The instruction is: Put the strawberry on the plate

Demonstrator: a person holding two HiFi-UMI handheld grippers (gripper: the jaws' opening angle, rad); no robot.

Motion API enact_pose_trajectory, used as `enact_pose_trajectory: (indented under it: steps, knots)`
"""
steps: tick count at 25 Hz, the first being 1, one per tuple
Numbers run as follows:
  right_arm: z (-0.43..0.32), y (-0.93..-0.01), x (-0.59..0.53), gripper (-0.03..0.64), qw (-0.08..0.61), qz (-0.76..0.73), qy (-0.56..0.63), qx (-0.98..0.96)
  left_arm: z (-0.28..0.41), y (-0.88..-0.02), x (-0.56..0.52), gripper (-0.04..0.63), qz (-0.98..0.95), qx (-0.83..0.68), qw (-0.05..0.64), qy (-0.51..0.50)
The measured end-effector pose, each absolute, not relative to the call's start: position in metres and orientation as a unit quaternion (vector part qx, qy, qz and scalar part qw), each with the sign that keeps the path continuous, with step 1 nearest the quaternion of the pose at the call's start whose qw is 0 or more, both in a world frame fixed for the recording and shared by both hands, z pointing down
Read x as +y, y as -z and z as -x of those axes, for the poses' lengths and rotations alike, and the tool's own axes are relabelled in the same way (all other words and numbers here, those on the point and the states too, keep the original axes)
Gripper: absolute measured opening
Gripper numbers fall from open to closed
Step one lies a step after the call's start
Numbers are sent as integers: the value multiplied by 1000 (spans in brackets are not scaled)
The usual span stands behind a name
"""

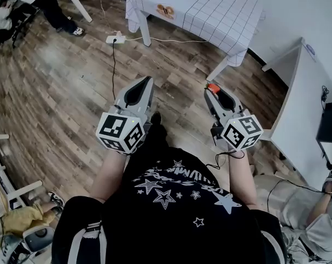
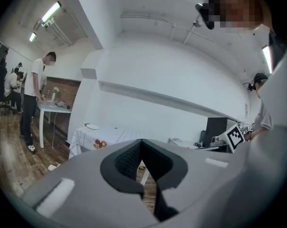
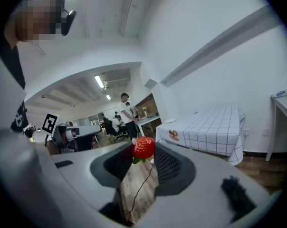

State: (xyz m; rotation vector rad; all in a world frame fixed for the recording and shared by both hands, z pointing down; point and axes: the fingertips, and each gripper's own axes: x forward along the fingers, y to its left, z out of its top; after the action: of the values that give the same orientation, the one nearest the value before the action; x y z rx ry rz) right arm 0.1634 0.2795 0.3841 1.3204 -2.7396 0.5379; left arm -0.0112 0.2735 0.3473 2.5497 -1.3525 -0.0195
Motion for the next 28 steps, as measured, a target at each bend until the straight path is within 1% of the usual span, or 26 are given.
enact_pose_trajectory:
  steps: [4, 7, 12, 17, 28]
  knots:
    - [-162, -385, 246, 146, 27, -443, -176, -879, 8, -353, 244, 8, -891, -439, 119, -10]
    - [-144, -381, 209, 146, 35, -444, -170, -879, 21, -353, 202, 8, -892, -433, 129, -5]
    - [-123, -370, 149, 146, 36, -456, -166, -874, 37, -344, 141, 8, -895, -428, 121, -7]
    - [-99, -368, 107, 146, 51, -459, -163, -872, 54, -341, 102, 8, -897, -427, 108, -16]
    - [-52, -359, 41, 146, 84, -438, -130, -885, 106, -339, 37, 8, -881, -459, 116, -8]
